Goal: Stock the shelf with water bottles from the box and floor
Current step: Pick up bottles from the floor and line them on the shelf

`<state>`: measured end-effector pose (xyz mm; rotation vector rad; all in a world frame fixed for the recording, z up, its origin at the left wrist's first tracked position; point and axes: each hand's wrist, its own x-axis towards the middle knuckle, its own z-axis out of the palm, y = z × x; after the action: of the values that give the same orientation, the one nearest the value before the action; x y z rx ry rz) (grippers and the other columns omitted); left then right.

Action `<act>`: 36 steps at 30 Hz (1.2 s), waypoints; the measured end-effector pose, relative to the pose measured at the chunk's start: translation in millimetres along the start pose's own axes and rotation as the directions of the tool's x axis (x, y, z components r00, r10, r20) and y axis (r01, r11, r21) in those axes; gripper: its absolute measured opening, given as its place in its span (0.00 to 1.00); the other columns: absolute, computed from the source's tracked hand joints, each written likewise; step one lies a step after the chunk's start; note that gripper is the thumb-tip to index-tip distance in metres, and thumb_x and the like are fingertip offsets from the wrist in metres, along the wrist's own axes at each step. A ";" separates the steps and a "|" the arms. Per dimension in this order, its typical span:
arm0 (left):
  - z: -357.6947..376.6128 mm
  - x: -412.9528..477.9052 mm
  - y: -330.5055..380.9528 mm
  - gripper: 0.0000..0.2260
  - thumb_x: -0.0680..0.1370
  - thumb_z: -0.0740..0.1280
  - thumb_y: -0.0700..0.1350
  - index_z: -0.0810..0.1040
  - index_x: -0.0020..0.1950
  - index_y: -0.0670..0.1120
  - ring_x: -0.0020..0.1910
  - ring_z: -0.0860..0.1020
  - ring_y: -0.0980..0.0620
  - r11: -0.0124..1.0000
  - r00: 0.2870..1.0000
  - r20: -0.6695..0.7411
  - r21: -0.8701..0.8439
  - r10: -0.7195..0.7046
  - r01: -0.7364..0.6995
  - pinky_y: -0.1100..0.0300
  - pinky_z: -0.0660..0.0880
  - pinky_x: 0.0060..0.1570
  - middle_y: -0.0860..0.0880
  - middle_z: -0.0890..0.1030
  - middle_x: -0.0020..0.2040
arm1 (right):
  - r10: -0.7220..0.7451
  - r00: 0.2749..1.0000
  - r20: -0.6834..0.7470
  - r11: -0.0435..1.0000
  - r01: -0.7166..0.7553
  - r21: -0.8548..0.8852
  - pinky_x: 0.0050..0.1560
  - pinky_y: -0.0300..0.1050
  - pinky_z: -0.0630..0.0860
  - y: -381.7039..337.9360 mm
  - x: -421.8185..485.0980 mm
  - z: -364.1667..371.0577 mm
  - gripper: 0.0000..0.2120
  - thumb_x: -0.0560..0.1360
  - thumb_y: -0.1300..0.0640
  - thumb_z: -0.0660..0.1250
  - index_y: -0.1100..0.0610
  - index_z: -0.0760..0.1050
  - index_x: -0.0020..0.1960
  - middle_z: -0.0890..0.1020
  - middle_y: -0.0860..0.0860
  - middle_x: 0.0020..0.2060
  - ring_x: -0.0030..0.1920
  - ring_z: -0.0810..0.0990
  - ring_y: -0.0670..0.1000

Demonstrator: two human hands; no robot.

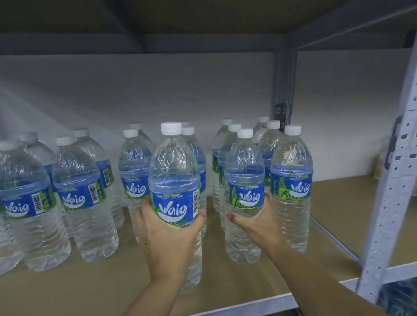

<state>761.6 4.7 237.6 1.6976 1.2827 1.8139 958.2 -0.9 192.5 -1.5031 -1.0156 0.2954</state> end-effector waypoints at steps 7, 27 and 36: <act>4.8 -6.2 -0.5 0.34 0.59 0.82 0.49 0.71 0.60 0.47 0.46 0.65 0.63 1.000 0.999 0.031 -0.016 0.009 -0.009 0.68 0.63 0.47 0.51 0.72 0.52 | 0.027 0.999 0.029 0.999 -0.028 0.021 0.68 0.53 0.72 3.7 4.6 2.0 0.46 0.58 0.45 0.84 0.51 0.65 0.70 0.78 0.47 0.62 0.63 0.76 0.49; 17.8 -11.1 -11.5 0.34 0.57 0.83 0.49 0.71 0.57 0.44 0.44 0.64 0.64 1.000 0.999 0.036 0.000 -0.011 0.011 0.72 0.60 0.43 0.50 0.72 0.50 | 0.129 0.976 0.175 0.968 -0.085 -0.236 0.70 0.50 0.69 54.5 -41.0 2.6 0.55 0.57 0.46 0.82 0.50 0.54 0.75 0.72 0.47 0.67 0.67 0.73 0.50; 30.1 -4.4 -13.1 0.35 0.58 0.83 0.49 0.71 0.59 0.45 0.46 0.69 0.66 0.997 0.997 0.045 -0.041 -0.060 0.061 0.71 0.67 0.46 0.49 0.73 0.53 | 0.083 0.986 0.145 0.980 -0.054 -0.194 0.69 0.50 0.71 58.6 -38.1 3.3 0.51 0.57 0.39 0.80 0.49 0.59 0.73 0.73 0.45 0.66 0.66 0.73 0.47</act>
<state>786.0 19.6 220.9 1.6492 1.2558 1.7474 958.1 -19.2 125.0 -1.7107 -1.1398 0.3754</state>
